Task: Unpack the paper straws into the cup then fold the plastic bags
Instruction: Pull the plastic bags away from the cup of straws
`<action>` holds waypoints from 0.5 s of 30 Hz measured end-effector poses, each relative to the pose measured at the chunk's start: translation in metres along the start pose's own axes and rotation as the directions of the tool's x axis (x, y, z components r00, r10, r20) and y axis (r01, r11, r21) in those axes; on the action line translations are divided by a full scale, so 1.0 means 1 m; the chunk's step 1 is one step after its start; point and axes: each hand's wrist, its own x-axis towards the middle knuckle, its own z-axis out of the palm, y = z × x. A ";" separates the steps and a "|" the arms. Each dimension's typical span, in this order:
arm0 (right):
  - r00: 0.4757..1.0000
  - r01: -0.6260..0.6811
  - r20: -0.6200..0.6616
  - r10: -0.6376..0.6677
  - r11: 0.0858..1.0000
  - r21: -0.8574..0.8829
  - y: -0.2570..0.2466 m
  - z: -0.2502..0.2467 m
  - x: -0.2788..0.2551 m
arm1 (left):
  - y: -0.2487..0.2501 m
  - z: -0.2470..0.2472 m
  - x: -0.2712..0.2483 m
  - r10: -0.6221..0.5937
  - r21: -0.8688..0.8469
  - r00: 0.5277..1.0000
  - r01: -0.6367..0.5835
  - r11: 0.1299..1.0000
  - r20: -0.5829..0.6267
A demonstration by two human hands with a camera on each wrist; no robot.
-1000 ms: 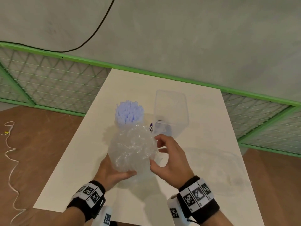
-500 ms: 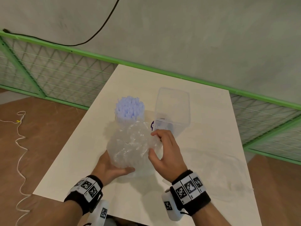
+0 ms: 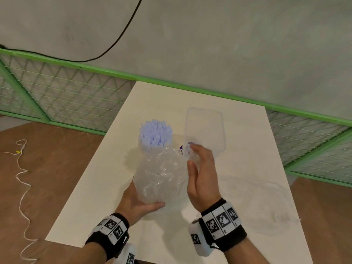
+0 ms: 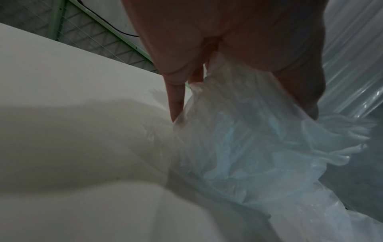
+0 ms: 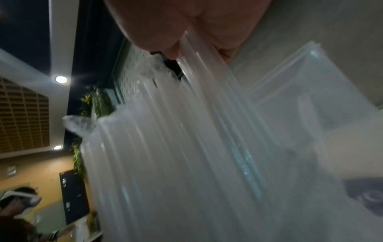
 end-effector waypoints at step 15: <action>0.986 -0.062 -0.161 0.050 0.996 -0.071 -0.020 -0.014 0.052 | 0.009 0.001 -0.005 0.037 0.031 0.999 -0.037 0.999 -0.009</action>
